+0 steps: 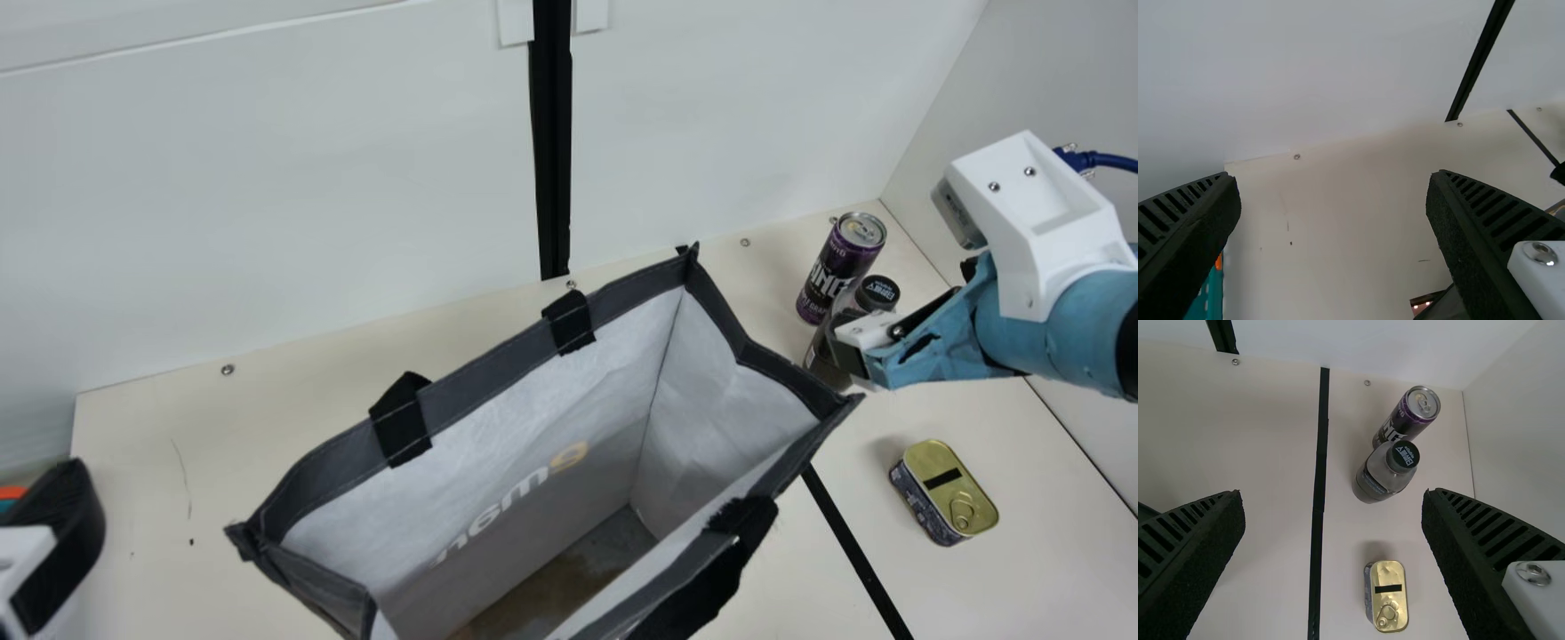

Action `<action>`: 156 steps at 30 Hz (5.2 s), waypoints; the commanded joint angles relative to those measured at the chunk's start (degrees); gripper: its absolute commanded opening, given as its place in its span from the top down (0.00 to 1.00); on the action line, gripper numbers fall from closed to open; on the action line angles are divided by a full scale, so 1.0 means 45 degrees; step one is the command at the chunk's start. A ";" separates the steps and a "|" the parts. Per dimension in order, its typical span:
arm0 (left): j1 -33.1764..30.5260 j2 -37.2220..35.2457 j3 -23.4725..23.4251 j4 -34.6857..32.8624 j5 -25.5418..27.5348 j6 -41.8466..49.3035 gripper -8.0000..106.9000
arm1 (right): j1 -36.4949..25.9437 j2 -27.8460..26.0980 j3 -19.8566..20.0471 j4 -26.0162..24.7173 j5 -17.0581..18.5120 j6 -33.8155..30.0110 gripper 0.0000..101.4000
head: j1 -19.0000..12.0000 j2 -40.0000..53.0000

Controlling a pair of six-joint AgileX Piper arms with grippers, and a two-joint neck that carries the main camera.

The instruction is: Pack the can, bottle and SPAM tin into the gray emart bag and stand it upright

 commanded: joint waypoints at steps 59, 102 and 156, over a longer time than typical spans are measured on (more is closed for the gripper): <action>-0.3010 0.5278 -0.6384 -0.4266 0.1512 0.3478 0.15 | 0.0000 0.0000 0.0000 0.0000 0.0000 0.0000 0.06 | -0.0289 -0.0011; -0.3631 0.7617 -0.6134 -0.5018 0.1512 0.5051 0.38 | 0.0000 0.0000 0.0000 0.0000 0.0000 0.0000 0.06 | -0.0289 -0.0011; -0.3841 0.3914 -0.3017 0.3979 0.1323 0.0576 1.00 | 0.0000 0.0000 0.0000 0.0000 0.0000 0.0000 0.06 | -0.0289 -0.0011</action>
